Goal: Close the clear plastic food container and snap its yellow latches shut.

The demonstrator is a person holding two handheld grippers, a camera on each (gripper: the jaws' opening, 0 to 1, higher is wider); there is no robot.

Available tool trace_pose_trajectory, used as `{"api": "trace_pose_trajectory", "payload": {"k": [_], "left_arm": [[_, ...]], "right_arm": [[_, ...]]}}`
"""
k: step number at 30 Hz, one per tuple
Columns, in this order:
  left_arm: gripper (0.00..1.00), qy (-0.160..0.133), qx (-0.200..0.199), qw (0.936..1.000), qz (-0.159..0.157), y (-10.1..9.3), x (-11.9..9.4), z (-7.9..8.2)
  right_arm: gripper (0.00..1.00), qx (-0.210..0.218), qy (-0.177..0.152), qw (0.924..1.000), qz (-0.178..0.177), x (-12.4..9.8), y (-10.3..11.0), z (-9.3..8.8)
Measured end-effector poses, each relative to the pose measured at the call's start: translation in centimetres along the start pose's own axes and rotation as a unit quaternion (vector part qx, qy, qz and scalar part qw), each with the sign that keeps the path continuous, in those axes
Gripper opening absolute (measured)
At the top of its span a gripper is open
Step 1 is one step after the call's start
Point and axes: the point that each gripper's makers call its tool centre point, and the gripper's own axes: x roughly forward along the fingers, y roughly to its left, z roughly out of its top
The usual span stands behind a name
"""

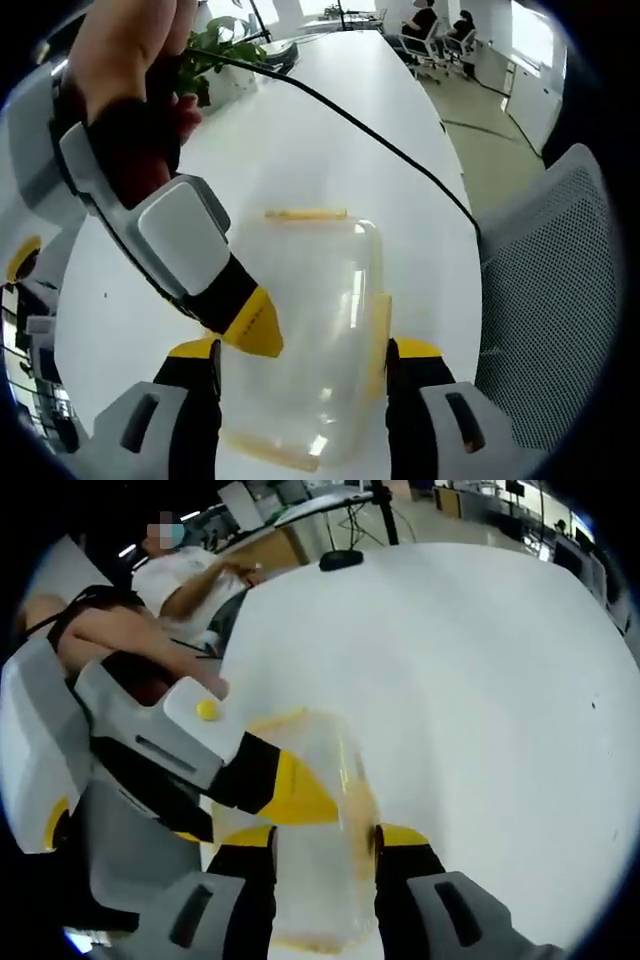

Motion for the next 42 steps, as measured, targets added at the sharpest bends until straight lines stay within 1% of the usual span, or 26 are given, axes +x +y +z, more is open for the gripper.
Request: {"api": "trace_pose_trajectory", "payload": {"k": [6, 7, 13, 15, 16, 17, 18, 19, 25, 26, 27, 31, 39, 42], "left_arm": [[0.66, 0.004, -0.001, 1.0000, 0.001, -0.02, 0.09, 0.05], [0.66, 0.006, 0.000, 1.0000, 0.002, -0.04, 0.10, 0.07], [0.65, 0.014, 0.001, 0.9999, 0.002, 0.08, 0.20, 0.03], [0.64, 0.014, 0.002, 0.9999, 0.003, 0.09, 0.25, -0.01], [0.64, 0.016, 0.009, 0.9998, 0.003, 0.13, 0.24, -0.08], [0.64, 0.014, 0.005, 0.9999, 0.002, 0.15, 0.25, -0.04], [0.64, 0.015, 0.012, 0.9998, 0.002, 0.13, 0.15, -0.12], [0.64, 0.013, 0.010, 0.9999, 0.003, 0.20, 0.16, -0.07], [0.62, 0.012, 0.014, 0.9998, 0.004, 0.12, 0.24, -0.07], [0.62, 0.009, 0.025, 0.9996, 0.006, 0.26, 0.33, 0.17], [0.62, 0.016, 0.017, 0.9997, 0.005, 0.14, 0.26, 0.13], [0.63, 0.014, 0.023, 0.9996, 0.003, 0.20, -0.08, 0.05], [0.65, 0.015, 0.033, 0.9993, 0.002, -0.01, 0.02, -0.11], [0.66, 0.017, 0.038, 0.9991, 0.005, -0.08, 0.15, -0.08]], "right_arm": [[0.36, 0.002, 0.006, 1.0000, -0.003, 0.05, 0.06, -0.07], [0.36, 0.009, 0.008, 0.9999, -0.004, 0.06, 0.12, -0.09], [0.35, 0.011, 0.007, 0.9999, -0.007, 0.06, 0.18, -0.16], [0.34, 0.016, 0.004, 0.9998, -0.006, 0.07, 0.19, -0.17], [0.33, 0.023, 0.003, 0.9997, -0.002, 0.07, 0.11, -0.17], [0.33, 0.022, 0.003, 0.9997, 0.001, 0.09, 0.09, -0.16], [0.31, 0.037, 0.006, 0.9993, 0.007, 0.09, 0.14, -0.21], [0.30, 0.028, 0.002, 0.9996, 0.007, 0.07, -0.05, 0.00], [0.31, 0.041, 0.009, 0.9991, 0.004, 0.12, 0.11, -0.01], [0.31, 0.042, 0.009, 0.9991, 0.002, 0.11, 0.10, 0.01], [0.31, 0.044, 0.011, 0.9990, 0.002, 0.10, 0.13, -0.02], [0.32, 0.047, 0.014, 0.9988, 0.001, 0.13, 0.15, 0.00], [0.34, 0.046, 0.015, 0.9988, 0.001, 0.05, 0.23, 0.03], [0.34, 0.029, 0.017, 0.9994, -0.007, -0.06, 0.05, 0.07]]}}
